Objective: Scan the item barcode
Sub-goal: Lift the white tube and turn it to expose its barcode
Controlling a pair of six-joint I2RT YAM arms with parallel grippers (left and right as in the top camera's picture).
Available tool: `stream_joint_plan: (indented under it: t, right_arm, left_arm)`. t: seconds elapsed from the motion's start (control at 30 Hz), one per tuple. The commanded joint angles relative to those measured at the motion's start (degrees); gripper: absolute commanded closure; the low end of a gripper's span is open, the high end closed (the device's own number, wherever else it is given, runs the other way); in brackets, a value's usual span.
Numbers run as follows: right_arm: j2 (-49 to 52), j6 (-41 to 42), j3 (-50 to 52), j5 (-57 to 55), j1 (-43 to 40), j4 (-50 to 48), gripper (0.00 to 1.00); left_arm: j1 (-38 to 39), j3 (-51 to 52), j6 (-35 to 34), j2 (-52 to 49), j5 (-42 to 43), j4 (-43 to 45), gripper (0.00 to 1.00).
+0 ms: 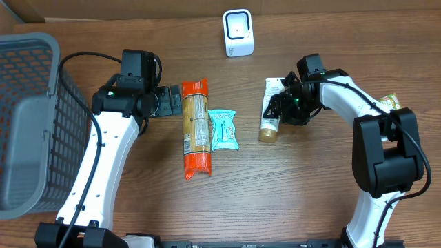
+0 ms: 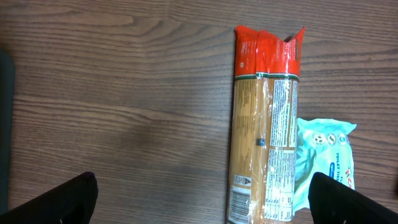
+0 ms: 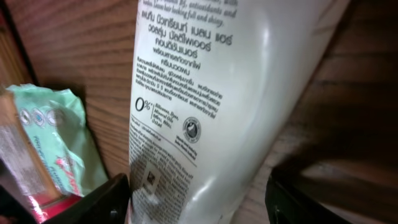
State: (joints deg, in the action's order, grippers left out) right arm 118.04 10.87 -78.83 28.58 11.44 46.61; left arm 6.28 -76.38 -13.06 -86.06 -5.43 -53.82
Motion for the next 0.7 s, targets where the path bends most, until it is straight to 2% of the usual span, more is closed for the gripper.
stream_joint_plan:
  t: [0.0,0.03,0.1,0.27,0.3,0.33,0.43,0.57,0.67]
  right_arm:
    - [0.92,-0.72,1.29,-1.46,-0.48,2.36,0.49]
    - [0.92,-0.72,1.29,-1.33,-0.24,4.07,0.55]
    - [0.92,-0.76,1.29,-0.02,0.33,6.64,0.6]
    - [0.92,-0.66,1.18,4.09,2.25,10.56,0.61]
    - [0.92,-0.63,1.16,4.96,2.6,10.8,0.59]
    - [0.9,-0.42,1.07,6.23,3.1,10.84,0.5]
    - [0.92,2.27,0.0,6.84,3.39,10.1,0.37]
    - [0.9,5.22,-3.1,13.44,3.28,6.1,0.35]
    - [0.9,6.1,-5.84,13.22,3.28,4.13,0.35]
  left_arm:
    - [0.11,-0.26,1.29,-0.09,-0.52,0.07,0.0]
    - [0.11,-0.26,1.29,-0.09,-0.52,0.09,0.01]
    - [0.11,-0.26,1.29,-0.09,-0.52,0.11,0.01]
    - [0.11,-0.26,1.29,-0.09,-0.52,0.09,0.0]
    - [0.11,-0.26,1.29,-0.09,-0.52,0.09,0.0]
    - [0.11,-0.26,1.29,-0.09,-0.52,0.09,0.0]
    - [0.11,-0.26,1.29,-0.09,-0.52,0.09,0.0]
    - [0.11,-0.26,1.29,-0.09,-0.52,0.09,0.0]
    - [0.11,-0.26,1.29,-0.09,-0.52,0.09,0.0]
